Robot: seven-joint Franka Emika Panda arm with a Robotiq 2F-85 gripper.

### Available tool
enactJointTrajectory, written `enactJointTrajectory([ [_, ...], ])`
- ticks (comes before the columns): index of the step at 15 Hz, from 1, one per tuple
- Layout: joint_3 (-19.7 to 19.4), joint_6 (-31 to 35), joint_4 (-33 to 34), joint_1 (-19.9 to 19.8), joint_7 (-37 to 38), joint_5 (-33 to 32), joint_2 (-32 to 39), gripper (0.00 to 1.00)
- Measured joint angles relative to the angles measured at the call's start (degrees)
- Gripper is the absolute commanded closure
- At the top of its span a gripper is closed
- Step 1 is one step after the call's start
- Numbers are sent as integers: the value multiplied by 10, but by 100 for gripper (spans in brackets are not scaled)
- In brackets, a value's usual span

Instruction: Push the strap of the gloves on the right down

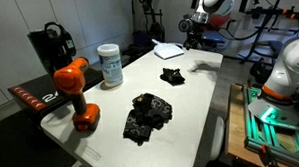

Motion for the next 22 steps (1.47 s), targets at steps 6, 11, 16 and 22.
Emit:
enactJointTrajectory([
  [6,1,0,0,-1,0,0,0,0],
  [11,25,-16,16,-2,10,9,-5,0],
  [16,51,-122,57,2,40,45,-21,0],
  [22,70,-216,96,4,71,75,-25,0],
])
